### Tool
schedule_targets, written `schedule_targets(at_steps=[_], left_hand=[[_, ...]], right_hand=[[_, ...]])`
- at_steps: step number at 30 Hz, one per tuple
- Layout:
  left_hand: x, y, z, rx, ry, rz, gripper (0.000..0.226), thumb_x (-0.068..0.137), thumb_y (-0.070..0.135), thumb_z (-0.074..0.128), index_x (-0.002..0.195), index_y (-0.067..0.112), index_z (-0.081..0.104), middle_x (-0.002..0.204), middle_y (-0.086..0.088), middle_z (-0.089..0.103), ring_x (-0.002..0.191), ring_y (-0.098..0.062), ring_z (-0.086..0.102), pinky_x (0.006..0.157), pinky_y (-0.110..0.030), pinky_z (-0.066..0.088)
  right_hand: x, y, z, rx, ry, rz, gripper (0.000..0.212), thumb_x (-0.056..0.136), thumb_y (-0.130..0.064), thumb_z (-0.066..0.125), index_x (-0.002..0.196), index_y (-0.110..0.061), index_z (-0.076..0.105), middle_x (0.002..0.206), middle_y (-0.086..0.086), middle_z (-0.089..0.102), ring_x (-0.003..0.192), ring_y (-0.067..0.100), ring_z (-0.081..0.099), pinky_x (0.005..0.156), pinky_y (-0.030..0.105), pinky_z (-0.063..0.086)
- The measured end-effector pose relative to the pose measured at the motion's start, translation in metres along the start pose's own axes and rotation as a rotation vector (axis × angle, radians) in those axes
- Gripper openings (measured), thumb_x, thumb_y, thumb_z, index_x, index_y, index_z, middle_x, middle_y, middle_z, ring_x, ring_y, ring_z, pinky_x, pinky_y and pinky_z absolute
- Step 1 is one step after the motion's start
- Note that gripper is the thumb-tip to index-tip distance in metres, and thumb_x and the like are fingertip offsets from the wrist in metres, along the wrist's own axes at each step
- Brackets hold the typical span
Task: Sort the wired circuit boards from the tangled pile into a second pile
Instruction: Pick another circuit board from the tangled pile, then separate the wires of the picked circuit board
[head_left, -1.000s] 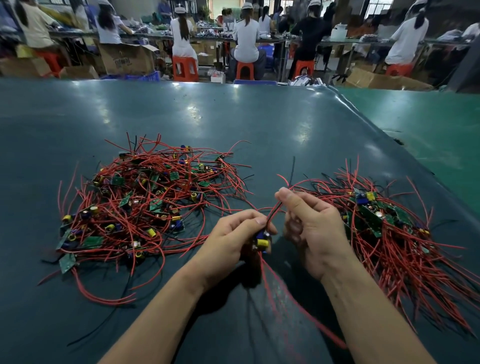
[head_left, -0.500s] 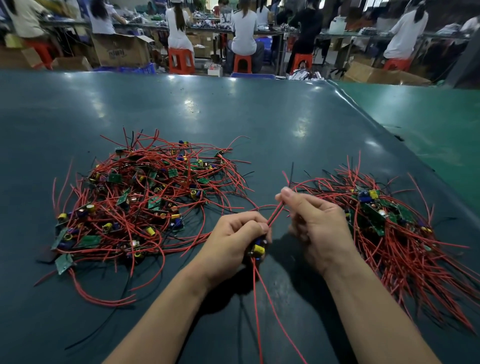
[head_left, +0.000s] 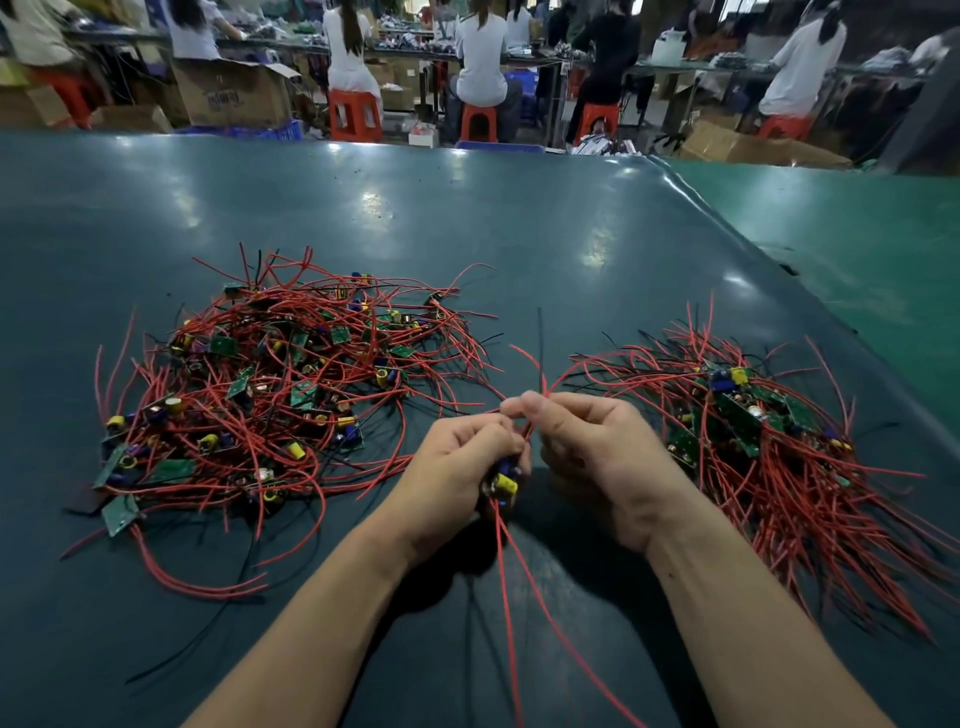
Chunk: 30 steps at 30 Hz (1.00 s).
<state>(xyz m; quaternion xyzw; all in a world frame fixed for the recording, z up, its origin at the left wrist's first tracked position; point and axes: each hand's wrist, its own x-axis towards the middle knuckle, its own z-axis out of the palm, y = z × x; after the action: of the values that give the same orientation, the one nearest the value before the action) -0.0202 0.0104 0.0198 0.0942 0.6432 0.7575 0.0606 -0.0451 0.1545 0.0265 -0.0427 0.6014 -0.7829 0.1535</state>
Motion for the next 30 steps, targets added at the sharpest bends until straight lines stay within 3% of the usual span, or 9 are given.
schedule_targets(at_steps=[2,6,10,15,17,21,24,27,30], left_hand=[[-0.001,0.0,0.0,0.015,-0.014,0.007,0.03,0.086,0.005,0.049,0.056,0.007,0.052,0.046,0.003,0.046,0.037,-0.007,0.037,0.039,-0.015,0.032],[-0.001,0.003,-0.001,0.047,-0.061,0.002,0.028,0.074,0.015,0.047,0.047,0.019,0.055,0.044,0.002,0.042,0.036,-0.007,0.035,0.039,-0.015,0.028],[-0.005,0.003,-0.003,0.11,-0.166,0.019,0.021,0.068,0.02,0.055,0.047,0.019,0.055,0.045,0.005,0.043,0.038,-0.008,0.035,0.041,-0.016,0.027],[-0.009,0.002,-0.009,0.042,-0.305,-0.021,0.017,0.062,0.03,0.055,0.049,0.019,0.055,0.046,0.006,0.047,0.037,-0.008,0.035,0.041,-0.015,0.027],[-0.011,0.0,-0.009,-0.062,-0.313,-0.043,0.012,0.064,0.025,0.059,0.054,0.019,0.059,0.049,0.003,0.052,0.038,-0.008,0.04,0.041,-0.014,0.029],[-0.006,-0.001,-0.006,-0.178,-0.122,-0.018,0.014,0.081,0.026,0.066,0.072,0.017,0.072,0.061,-0.01,0.061,0.037,-0.007,0.038,0.038,-0.013,0.027],[-0.001,0.004,-0.008,-0.385,0.076,0.04,0.02,0.079,0.032,0.066,0.083,0.014,0.074,0.074,-0.014,0.063,0.037,-0.006,0.038,0.037,-0.015,0.032],[0.003,0.005,-0.013,-0.53,0.227,0.087,0.02,0.076,0.023,0.064,0.093,0.013,0.068,0.078,-0.003,0.072,0.052,-0.008,0.06,0.041,-0.016,0.043],[0.004,0.004,-0.014,-0.541,0.265,0.151,0.019,0.076,0.01,0.063,0.095,0.01,0.065,0.082,-0.006,0.075,0.065,-0.012,0.07,0.054,-0.019,0.053]], right_hand=[[0.0,0.0,0.002,-0.035,-0.002,0.006,0.03,0.063,-0.038,0.075,0.077,-0.012,0.079,0.047,-0.005,0.028,0.037,0.005,0.018,0.035,0.012,0.019],[0.003,-0.004,-0.002,0.014,0.177,-0.05,0.029,0.055,-0.038,0.079,0.066,-0.012,0.077,0.045,-0.005,0.033,0.034,0.005,0.02,0.034,0.014,0.016],[0.01,-0.006,-0.014,0.177,0.345,-0.109,0.018,0.065,-0.026,0.077,0.066,-0.008,0.072,0.044,-0.006,0.032,0.035,0.005,0.019,0.034,0.016,0.016],[0.016,-0.01,-0.027,0.34,0.601,-0.216,0.017,0.086,-0.012,0.072,0.072,-0.009,0.063,0.046,-0.006,0.05,0.031,0.002,0.024,0.032,0.014,0.018],[0.016,-0.012,-0.032,0.193,0.659,-0.303,0.023,0.088,-0.015,0.072,0.068,-0.014,0.059,0.044,-0.009,0.049,0.032,0.002,0.025,0.034,0.014,0.02],[0.013,0.002,-0.013,-0.203,0.457,-0.376,0.01,0.087,-0.014,0.072,0.078,-0.017,0.069,0.053,-0.011,0.054,0.042,0.0,0.04,0.043,0.014,0.034],[0.011,0.006,0.002,-0.212,0.309,-0.335,0.011,0.088,-0.007,0.069,0.093,-0.017,0.07,0.069,0.004,0.058,0.05,0.005,0.044,0.049,0.018,0.04],[0.006,0.01,0.01,-0.229,0.145,-0.304,0.016,0.086,-0.005,0.07,0.095,-0.017,0.074,0.067,-0.007,0.066,0.047,-0.001,0.047,0.046,0.009,0.036],[0.0,0.017,0.019,-0.233,0.054,-0.306,0.022,0.087,-0.011,0.069,0.105,-0.024,0.073,0.074,-0.008,0.067,0.044,-0.002,0.044,0.043,0.01,0.034]])
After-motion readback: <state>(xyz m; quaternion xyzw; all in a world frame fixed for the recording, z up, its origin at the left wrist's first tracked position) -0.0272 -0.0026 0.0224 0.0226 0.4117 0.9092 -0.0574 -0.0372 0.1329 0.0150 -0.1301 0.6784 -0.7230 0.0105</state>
